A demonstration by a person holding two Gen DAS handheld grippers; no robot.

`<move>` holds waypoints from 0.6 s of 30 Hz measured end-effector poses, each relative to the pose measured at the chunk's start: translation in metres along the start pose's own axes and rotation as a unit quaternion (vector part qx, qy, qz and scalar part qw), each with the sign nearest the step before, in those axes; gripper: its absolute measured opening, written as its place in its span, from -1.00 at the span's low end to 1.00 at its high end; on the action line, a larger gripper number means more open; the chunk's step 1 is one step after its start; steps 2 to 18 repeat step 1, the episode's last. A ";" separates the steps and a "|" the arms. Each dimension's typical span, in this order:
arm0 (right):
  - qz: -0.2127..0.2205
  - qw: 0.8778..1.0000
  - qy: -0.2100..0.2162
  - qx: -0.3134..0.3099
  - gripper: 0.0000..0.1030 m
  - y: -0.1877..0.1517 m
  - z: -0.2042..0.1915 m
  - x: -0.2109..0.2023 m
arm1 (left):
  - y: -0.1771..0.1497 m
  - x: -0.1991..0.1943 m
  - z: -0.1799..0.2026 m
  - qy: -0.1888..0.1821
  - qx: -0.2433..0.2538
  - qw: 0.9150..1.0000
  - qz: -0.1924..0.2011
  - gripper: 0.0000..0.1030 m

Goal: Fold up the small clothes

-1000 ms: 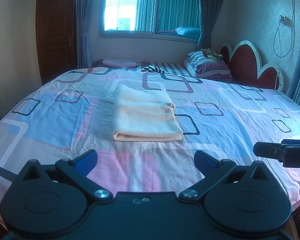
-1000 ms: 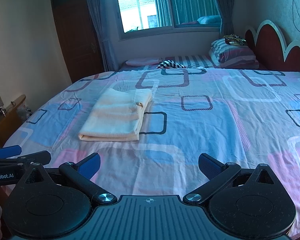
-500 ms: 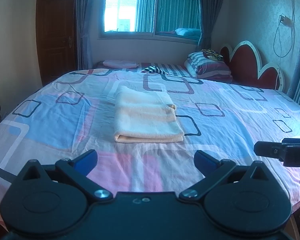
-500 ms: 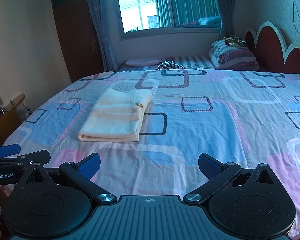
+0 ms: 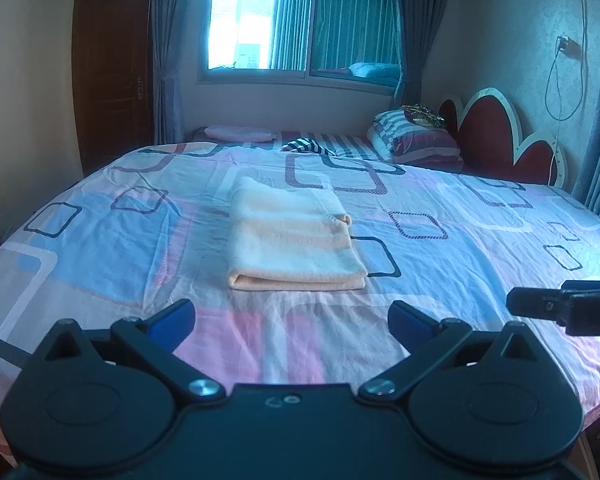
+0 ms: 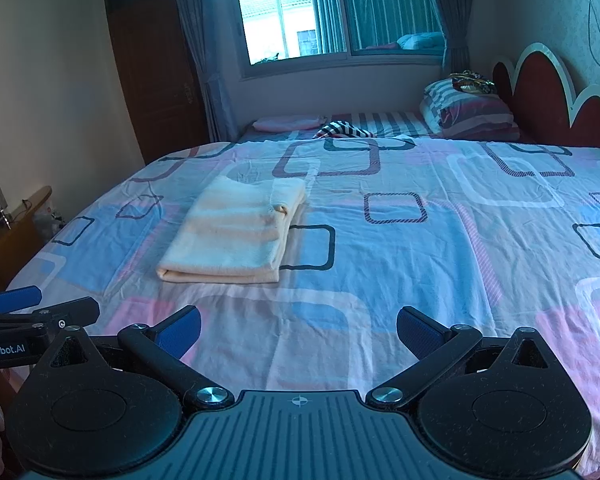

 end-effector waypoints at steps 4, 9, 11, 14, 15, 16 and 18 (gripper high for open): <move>0.000 1.000 0.001 0.000 0.99 0.000 0.000 0.000 | 0.000 0.000 0.001 -0.002 -0.001 1.000 -0.003 0.99; 0.000 1.000 0.001 0.000 0.99 0.000 0.000 0.000 | 0.000 0.000 0.001 -0.002 -0.001 1.000 -0.003 0.99; 0.000 1.000 0.001 0.000 0.99 0.000 0.000 0.000 | 0.000 0.000 0.001 -0.002 -0.001 1.000 -0.003 0.99; 0.000 1.000 0.001 0.000 0.99 0.000 0.000 0.000 | 0.000 0.000 0.001 -0.002 -0.001 1.000 -0.003 0.99; 0.000 1.000 0.001 0.000 0.99 0.000 0.000 0.000 | 0.000 0.000 0.001 -0.002 -0.001 1.000 -0.003 0.99; 0.000 1.000 0.001 0.000 0.99 0.000 0.000 0.000 | 0.000 0.000 0.001 -0.002 -0.001 1.000 -0.003 0.99; 0.000 1.000 0.001 0.000 0.99 0.000 0.000 0.000 | 0.000 0.000 0.001 -0.002 -0.001 1.000 -0.003 0.99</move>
Point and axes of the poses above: each gripper's, at about its wrist camera, not at the fingertips, and x roughly the way its jaws point, z to its right, y to its top, the point moved 10 cm from there along x, roughly the way its jaws point, and after that the axes turned 12 degrees about x, right-handed, at the moved point
